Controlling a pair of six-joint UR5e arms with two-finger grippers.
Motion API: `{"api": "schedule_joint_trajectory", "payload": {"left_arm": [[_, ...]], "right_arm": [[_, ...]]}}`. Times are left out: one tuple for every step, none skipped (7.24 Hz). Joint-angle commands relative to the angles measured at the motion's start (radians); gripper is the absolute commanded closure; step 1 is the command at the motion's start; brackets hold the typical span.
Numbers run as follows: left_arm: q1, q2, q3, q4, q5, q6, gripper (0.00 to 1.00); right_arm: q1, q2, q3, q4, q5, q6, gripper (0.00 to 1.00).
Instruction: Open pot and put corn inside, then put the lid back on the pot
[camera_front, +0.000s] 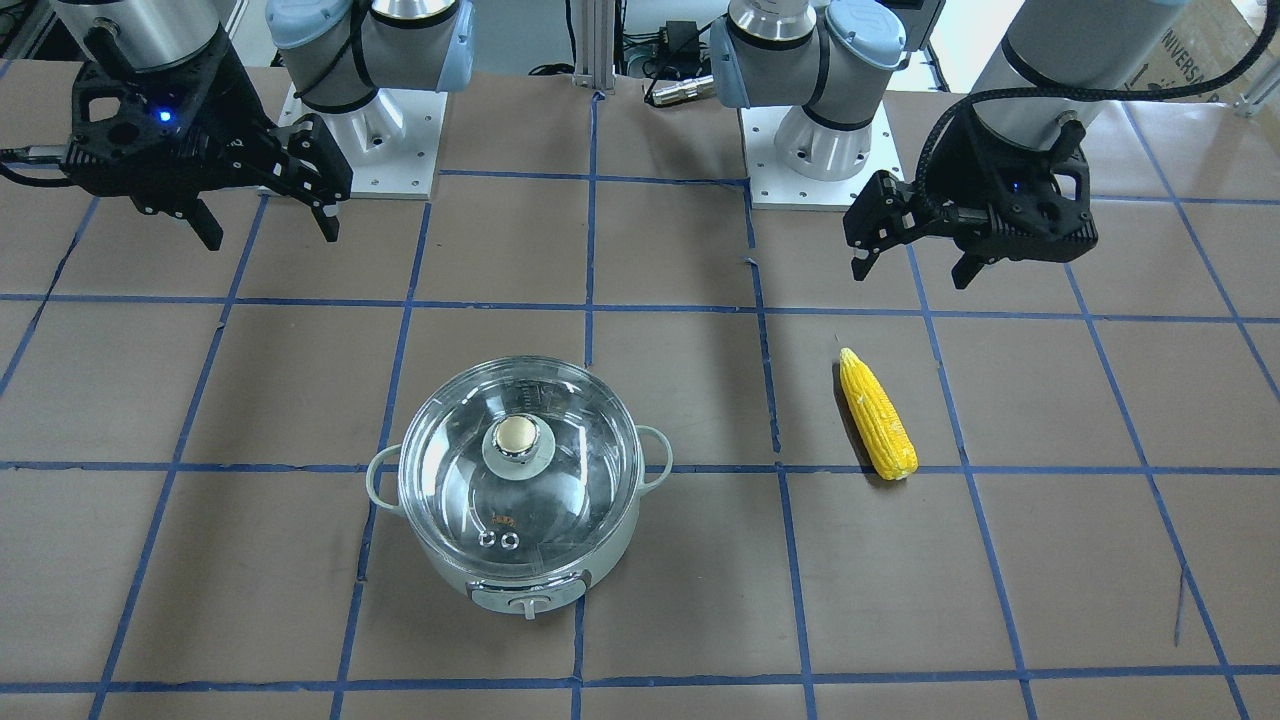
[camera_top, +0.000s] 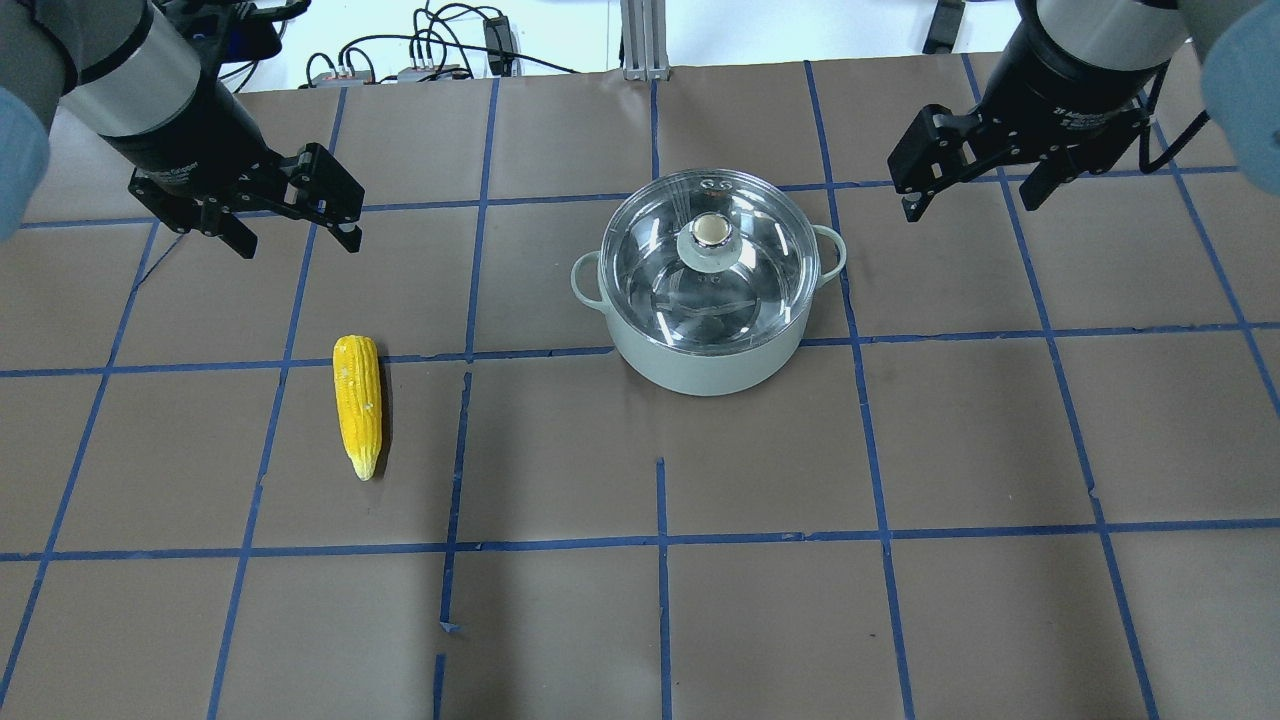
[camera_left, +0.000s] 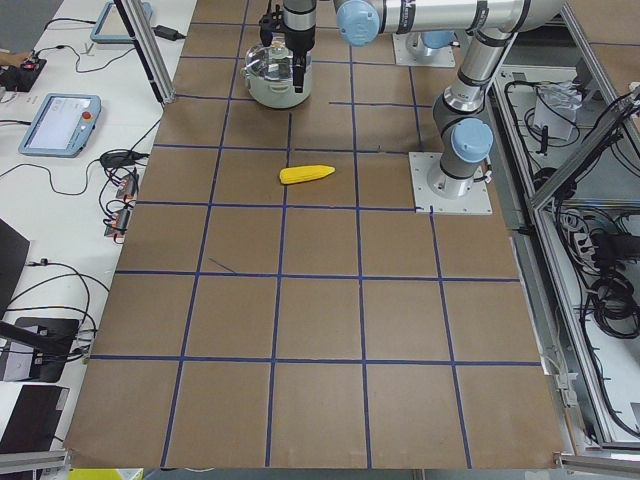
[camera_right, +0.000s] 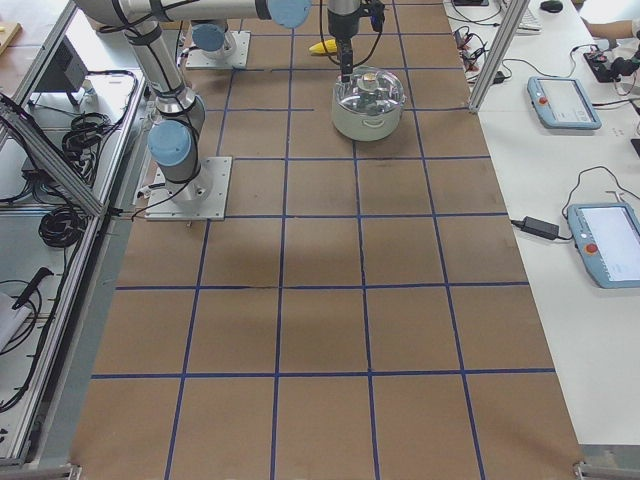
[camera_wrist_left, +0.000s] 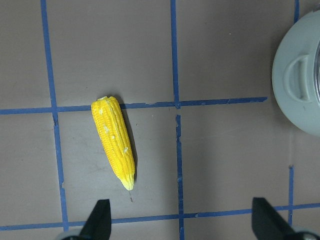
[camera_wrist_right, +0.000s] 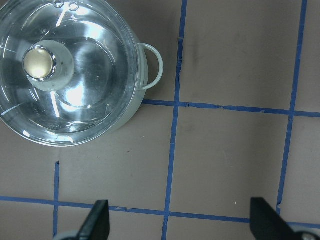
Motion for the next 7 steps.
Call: {"api": "schedule_joint_trajectory", "payload": {"left_arm": [[0.0,-0.002,0.0,-0.002,0.0,0.001,0.0],[0.0,-0.002,0.0,-0.002,0.0,0.0,0.0],[0.0,-0.002,0.002,0.0,0.0,0.001,0.0],[0.0,-0.002,0.002,0.0,0.0,0.0,0.0],[0.0,-0.003,0.005,-0.002,-0.003,-0.002,0.0],[-0.003,0.009,0.008,-0.012,-0.003,-0.014,0.0],[-0.003,0.014,0.005,-0.038,0.0,-0.016,0.0]], "right_arm": [[-0.001,0.0,0.005,-0.016,-0.001,0.001,0.0],[-0.001,-0.001,0.005,-0.017,-0.001,0.001,0.0],[-0.001,0.0,0.005,-0.017,-0.001,0.001,0.0],[-0.001,0.0,0.005,-0.016,-0.001,0.001,0.0],[0.001,0.0,0.007,-0.028,0.0,0.002,0.0],[0.014,0.037,0.007,-0.093,0.005,0.033,0.0],[0.042,0.09,0.005,-0.172,0.0,0.079,0.0]]}}
